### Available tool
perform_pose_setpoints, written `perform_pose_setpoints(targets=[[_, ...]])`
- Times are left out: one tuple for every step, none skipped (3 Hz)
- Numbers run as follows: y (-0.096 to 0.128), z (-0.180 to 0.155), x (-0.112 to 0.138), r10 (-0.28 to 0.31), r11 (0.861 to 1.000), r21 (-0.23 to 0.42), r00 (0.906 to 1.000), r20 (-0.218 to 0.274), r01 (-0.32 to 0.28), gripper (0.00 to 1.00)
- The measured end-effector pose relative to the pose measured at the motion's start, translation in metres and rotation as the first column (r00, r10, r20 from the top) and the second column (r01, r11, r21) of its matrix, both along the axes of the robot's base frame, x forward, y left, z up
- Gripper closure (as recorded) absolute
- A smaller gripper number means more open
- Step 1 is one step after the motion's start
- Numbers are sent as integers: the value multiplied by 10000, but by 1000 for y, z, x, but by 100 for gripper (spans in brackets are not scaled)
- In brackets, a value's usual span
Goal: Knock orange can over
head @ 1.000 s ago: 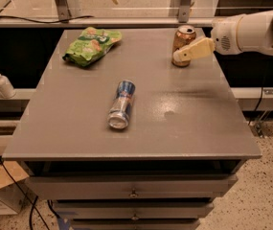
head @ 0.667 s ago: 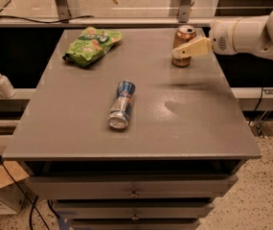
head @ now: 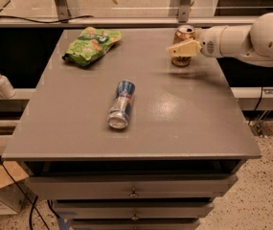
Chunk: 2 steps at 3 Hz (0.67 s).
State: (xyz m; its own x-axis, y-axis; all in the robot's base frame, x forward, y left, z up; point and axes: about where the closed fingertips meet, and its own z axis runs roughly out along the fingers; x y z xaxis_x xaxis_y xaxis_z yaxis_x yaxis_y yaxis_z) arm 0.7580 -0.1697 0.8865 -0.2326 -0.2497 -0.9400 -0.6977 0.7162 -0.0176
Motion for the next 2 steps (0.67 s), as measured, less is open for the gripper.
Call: perform_pose_setpoints(targets=[[13,-7,6,229,9995,225,9997,-27,-228,40],[29,4,1,657,9974,-298,9978,5,-657,64]])
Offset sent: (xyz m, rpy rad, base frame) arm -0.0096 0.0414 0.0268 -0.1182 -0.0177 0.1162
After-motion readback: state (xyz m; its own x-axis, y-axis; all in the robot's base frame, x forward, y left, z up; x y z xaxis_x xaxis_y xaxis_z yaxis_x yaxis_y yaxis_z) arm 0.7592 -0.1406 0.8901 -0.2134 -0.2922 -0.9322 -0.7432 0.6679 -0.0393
